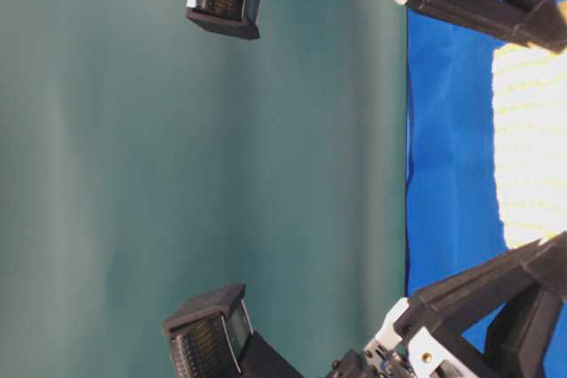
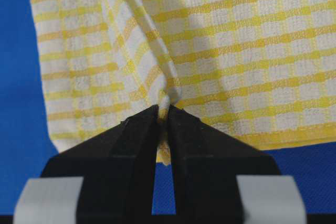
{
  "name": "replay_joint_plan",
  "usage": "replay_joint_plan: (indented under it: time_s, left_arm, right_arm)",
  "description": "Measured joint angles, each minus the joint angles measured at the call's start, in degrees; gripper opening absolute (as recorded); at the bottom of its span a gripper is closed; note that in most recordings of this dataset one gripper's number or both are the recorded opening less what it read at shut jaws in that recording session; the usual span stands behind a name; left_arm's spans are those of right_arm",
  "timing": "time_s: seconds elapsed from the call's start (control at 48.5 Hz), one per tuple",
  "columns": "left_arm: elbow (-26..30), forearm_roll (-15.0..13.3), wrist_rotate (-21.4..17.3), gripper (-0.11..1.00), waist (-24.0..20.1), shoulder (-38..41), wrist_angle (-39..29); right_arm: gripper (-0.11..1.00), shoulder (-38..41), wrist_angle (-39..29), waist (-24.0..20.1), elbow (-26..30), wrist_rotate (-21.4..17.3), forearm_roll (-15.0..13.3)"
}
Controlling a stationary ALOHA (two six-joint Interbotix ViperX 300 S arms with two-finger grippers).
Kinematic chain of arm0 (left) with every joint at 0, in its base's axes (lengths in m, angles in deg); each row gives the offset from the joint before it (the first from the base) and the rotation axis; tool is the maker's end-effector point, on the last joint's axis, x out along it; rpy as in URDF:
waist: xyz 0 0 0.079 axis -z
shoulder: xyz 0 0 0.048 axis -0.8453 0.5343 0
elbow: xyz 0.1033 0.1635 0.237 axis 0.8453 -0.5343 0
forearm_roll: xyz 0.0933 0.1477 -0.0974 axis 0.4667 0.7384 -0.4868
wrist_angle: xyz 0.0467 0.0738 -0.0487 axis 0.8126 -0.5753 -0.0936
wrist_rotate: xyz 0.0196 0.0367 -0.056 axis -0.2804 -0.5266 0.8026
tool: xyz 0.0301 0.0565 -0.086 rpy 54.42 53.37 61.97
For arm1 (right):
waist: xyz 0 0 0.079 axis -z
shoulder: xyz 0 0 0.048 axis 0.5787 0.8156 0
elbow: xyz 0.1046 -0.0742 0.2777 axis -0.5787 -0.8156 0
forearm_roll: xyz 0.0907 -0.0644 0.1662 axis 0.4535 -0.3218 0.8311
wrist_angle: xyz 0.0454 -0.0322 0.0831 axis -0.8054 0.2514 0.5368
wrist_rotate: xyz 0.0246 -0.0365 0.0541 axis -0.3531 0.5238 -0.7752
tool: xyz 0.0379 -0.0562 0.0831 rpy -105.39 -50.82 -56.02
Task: Fold the yellow towel.
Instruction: 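Fold the top end down over the bottom half with both grippers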
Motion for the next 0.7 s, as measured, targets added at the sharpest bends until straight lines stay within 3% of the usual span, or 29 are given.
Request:
replay_joint_plan:
  time_s: [0.413,0.702]
  left_arm:
    - [1.05,0.0,0.0,0.05,2.11,0.62,0.0]
    - [1.41,0.0,-0.44,0.05,2.2,1.14,-0.18]
  right_arm:
    - [0.06,0.0,-0.09,-3.87,0.09,0.0,0.35]
    - [0.06,0.0,0.0,-4.22,0.09,0.0,0.35]
